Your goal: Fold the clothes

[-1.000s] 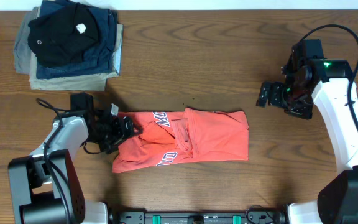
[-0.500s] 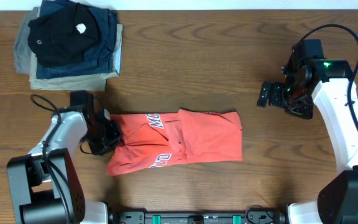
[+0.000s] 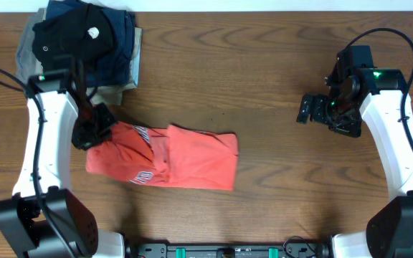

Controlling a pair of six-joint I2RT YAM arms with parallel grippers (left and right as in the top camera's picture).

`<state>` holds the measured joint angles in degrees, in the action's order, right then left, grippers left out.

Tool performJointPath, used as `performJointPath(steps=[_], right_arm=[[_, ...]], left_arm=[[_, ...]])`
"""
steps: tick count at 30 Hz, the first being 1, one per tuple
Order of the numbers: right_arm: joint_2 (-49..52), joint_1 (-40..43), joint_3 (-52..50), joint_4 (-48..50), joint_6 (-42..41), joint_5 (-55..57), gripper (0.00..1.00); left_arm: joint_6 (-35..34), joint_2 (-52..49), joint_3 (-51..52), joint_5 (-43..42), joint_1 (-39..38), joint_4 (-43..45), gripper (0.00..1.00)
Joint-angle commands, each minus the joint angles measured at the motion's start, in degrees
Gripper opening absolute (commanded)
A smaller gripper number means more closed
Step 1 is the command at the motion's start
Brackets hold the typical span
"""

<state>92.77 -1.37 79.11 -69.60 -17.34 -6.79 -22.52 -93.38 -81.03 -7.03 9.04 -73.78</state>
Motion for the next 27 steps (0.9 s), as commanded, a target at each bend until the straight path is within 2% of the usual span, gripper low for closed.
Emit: performJointPath(steps=[1,10,13,27], right_arm=[[-0.13,-0.42,0.26,-0.07,0.70,0.35,0.99],[-0.13,-0.44,0.26,-0.07,0.70,0.35,0.99],[-0.13,-0.42,0.26,-0.07,0.70,0.35,0.99],[-0.13,-0.48,0.26,-0.07,0.70,0.35,0.99]], left_arm=[[1.07,3.17,-5.01,1.22,-3.52,-2.84,0.06],[0.70,6.91,-4.96,0.61,-20.83,-3.98,0.06],[-2.10,6.23,-3.32,0.61,-25.22,-3.50,0.06],[-13.16,2.43,8.92,-0.04,-42.69,12.48,0.06]])
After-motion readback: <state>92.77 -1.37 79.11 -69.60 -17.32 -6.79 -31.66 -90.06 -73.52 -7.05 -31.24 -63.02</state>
